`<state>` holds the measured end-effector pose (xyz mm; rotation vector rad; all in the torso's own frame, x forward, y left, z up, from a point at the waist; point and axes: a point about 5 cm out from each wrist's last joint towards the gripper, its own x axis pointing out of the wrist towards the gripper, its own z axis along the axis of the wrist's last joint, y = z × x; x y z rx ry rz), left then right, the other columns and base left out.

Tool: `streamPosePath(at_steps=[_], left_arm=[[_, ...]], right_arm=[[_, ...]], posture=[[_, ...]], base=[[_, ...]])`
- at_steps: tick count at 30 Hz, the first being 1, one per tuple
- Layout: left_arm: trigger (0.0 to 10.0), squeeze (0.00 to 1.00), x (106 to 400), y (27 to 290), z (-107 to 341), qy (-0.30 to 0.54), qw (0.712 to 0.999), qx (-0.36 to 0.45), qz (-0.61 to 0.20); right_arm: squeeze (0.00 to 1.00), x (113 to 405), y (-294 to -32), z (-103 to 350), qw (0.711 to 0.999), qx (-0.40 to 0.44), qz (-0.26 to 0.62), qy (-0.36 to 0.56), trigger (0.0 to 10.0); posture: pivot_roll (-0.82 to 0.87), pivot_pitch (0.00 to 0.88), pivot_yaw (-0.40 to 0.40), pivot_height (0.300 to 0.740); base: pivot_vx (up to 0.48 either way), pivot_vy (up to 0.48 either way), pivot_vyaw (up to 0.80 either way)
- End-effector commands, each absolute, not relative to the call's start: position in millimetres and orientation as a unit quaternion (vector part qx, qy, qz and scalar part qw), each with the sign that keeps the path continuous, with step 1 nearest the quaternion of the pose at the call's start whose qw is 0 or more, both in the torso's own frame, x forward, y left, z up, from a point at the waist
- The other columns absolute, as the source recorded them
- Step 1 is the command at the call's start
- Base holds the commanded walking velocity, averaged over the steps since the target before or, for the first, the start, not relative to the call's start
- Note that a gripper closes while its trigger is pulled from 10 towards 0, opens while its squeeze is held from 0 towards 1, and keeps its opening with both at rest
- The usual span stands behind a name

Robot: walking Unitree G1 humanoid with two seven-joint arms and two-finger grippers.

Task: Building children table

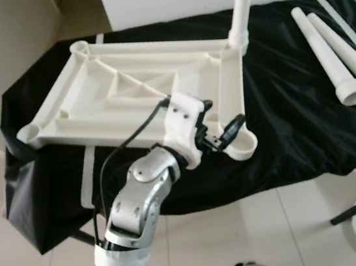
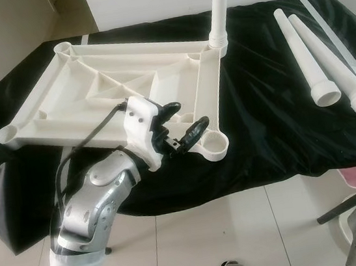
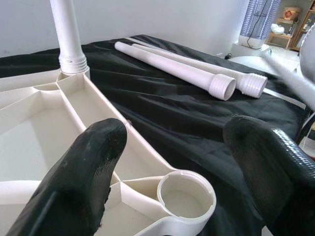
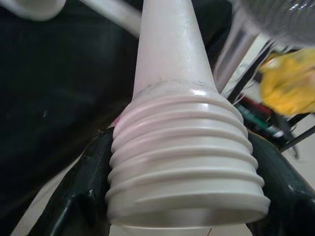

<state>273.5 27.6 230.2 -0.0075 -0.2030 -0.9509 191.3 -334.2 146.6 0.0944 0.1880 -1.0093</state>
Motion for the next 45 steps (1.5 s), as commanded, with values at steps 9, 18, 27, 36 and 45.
streamPosePath(at_steps=[9,18,27,36,45], left_arm=[[10.0,0.0,272.8,28.0,229.4,-0.094,0.879,-0.003,-0.467],[10.0,0.0,273.6,28.6,231.1,-0.097,0.881,-0.009,-0.463],[10.0,0.0,274.1,28.9,232.1,-0.1,0.883,-0.011,-0.459],[10.0,0.0,274.2,29.4,232.6,-0.101,0.884,-0.011,-0.457],[10.0,0.0,274.7,29.5,233.8,-0.103,0.884,-0.01,-0.456]], right_arm=[[0.0,201.1,-332.3,146.8,0.908,0.029,-0.395,0.14,10.0],[0.0,210.5,-321.0,142.4,0.937,-0.034,-0.291,0.191,10.0],[0.0,218.0,-304.4,138.9,0.951,-0.06,-0.214,0.213,10.0],[0.0,221.1,-306.3,144.0,0.952,-0.064,-0.227,0.193,10.0],[0.0,231.9,-294.6,151.6,0.966,-0.077,-0.179,0.172,10.0]], posture=[[-0.14,0.168,0.044,0.74],[-0.14,0.169,0.036,0.74],[-0.14,0.166,0.026,0.74],[-0.13,0.161,0.023,0.74],[-0.12,0.149,0.023,0.74]], base=[[0.0,0.0,0.0],[0.0,0.0,0.0],[0.0,0.0,0.0],[0.0,0.0,0.0],[0.0,0.0,0.0]])
